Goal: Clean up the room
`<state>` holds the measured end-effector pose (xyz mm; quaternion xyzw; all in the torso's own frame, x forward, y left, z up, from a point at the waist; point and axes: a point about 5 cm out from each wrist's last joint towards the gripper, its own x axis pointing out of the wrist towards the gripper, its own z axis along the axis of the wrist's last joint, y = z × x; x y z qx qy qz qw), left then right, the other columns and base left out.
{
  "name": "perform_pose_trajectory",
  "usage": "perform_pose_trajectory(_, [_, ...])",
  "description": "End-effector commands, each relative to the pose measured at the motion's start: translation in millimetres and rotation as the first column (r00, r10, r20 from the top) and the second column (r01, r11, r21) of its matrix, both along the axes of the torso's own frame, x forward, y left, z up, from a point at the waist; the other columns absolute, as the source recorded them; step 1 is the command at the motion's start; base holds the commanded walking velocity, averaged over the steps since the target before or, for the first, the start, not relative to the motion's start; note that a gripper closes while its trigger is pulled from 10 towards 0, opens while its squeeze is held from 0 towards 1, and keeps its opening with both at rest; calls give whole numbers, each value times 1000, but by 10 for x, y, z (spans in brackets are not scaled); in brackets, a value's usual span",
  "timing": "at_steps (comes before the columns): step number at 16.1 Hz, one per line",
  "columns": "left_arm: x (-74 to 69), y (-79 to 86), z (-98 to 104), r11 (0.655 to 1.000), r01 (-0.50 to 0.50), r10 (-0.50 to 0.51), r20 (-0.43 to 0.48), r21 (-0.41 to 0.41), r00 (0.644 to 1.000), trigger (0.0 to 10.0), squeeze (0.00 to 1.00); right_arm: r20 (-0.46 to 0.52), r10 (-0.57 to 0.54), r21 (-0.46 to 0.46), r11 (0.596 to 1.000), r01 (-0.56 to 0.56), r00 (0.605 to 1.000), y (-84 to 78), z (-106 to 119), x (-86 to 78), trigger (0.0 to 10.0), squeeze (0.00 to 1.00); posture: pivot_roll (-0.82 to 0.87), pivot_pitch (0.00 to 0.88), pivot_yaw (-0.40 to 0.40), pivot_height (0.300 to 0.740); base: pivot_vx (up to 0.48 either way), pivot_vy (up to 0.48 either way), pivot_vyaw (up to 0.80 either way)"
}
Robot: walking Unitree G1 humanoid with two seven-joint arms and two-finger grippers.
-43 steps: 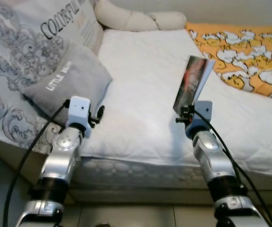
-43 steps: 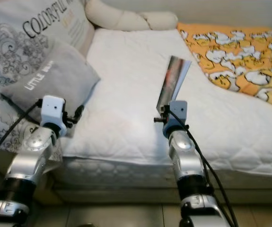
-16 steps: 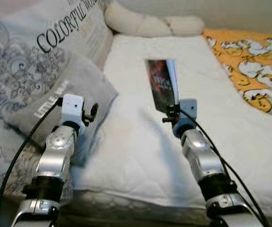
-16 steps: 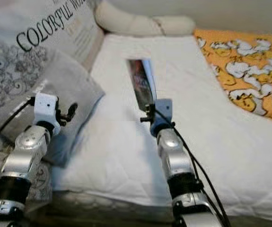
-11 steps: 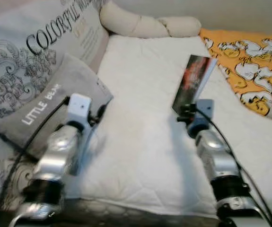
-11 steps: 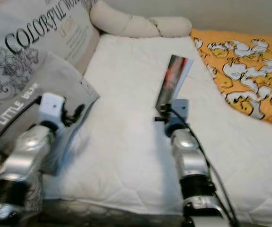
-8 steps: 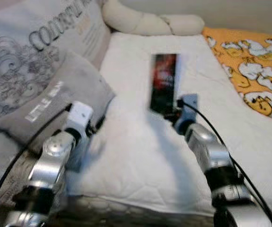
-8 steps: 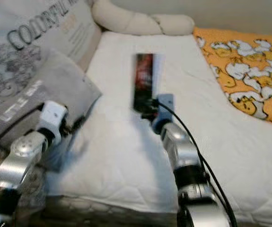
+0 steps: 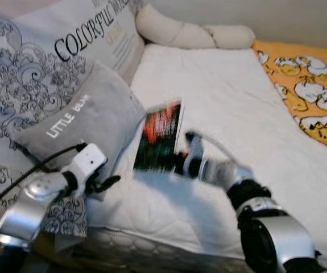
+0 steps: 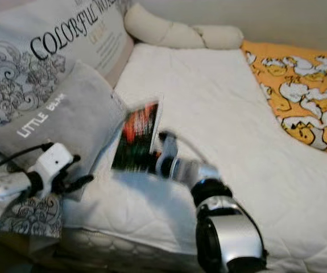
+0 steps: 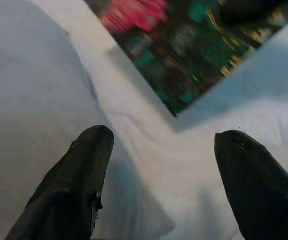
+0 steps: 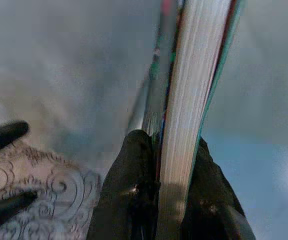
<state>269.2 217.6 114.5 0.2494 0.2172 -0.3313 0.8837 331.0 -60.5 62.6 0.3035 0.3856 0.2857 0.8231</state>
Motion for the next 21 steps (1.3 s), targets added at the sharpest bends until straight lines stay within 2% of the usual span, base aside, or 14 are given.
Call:
perform_pose_trajectory(1, [-16, -36, 20, 999, 33, -33, -12, 8, 999, 10000, 0, 50, -47, 23, 999, 46, 998, -5, 129, 107, 10000, 0, 66, 0, 11, 740, 0, 0, 0])
perform_pose_trajectory(2, [-51, -31, 29, 999, 48, -47, -30, 15, 998, 10000, 0, 22, -58, 19, 998, 57, 998, 11, 75, 82, 10000, 0, 75, 0, 17, 740, 0, 0, 0])
perform_pose_trajectory(3, [-121, -38, 44, 997, 76, -74, -61, 18, 995, 10000, 0, -10, -49, -33, 998, 49, 999, 24, -49, 13, 10000, 0, 94, 0, 17, 740, 0, 0, 0])
perform_pose_trajectory(5, [-165, -53, 66, 995, 96, -94, -74, 20, 993, 10000, 0, -24, -53, -92, 994, 50, 998, 13, -162, -45, 10000, 0, 123, 0, 14, 740, 0, 0, 0])
perform_pose_trajectory(6, [-203, -72, 79, 993, 118, -116, -88, 18, 989, 10000, 0, -37, -73, -162, 985, 66, 997, -50, -270, -96, 10000, 1000, 137, 0, 10, 740, 0, 0, 0])
perform_pose_trajectory(8, [-243, -97, 85, 991, 130, -127, -98, 16, 987, 10000, 0, -55, -96, -226, 971, 82, 994, -140, -363, -141, 10000, 1000, 148, 0, 0, 740, 0, 0, 0])
perform_pose_trajectory(11, [-294, -197, 60, 992, 127, -127, -112, -8, 986, 10000, 0, -38, -138, -388, 915, 113, 990, -444, -467, -160, 10000, 1000, 165, 0, -18, 740, 0, 0, 0])
perform_pose_trajectory(13, [-319, -255, 6, 992, 125, -126, -128, -15, 984, 10000, 0, -12, -159, -438, 888, 138, 987, -612, -473, -143, 10000, 1000, 156, 0, -20, 740, 0, 0, 0])
perform_pose_trajectory(14, [-321, -279, -7, 992, 122, -124, -131, -24, 984, 10000, 0, -9, -175, -415, 896, 156, 985, -650, -465, -135, 10000, 1000, 150, 0, -20, 740, 0, 0, 0])
perform_pose_trajectory(17, [-268, -339, -56, 994, 106, -110, -126, -36, 986, 10000, 0, 6, -155, -440, 887, 142, 988, -775, -496, -163, 10000, 1000, 119, 0, -14, 740, 0, 0, 0])
perform_pose_trajectory(18, [-253, -352, -66, 994, 100, -105, -123, -41, 987, 10000, 0, 9, -146, -426, 894, 136, 989, -779, -492, -164, 10000, 1000, 106, 0, -12, 740, 0, 0, 0])
perform_pose_trajectory(20, [-197, -366, -128, 996, 75, -80, -116, -47, 990, 10000, 0, 25, -65, -335, 940, 70, 998, -747, -468, -178, 10000, 1000, 68, 0, 0, 740, 0, 0, 0])
perform_pose_trajectory(21, [-185, -362, -141, 997, 69, -74, -115, -47, 991, 10000, 0, 26, -56, -318, 946, 62, 998, -743, -468, -185, 10000, 1000, 64, 0, 0, 740, 0, 0, 0])
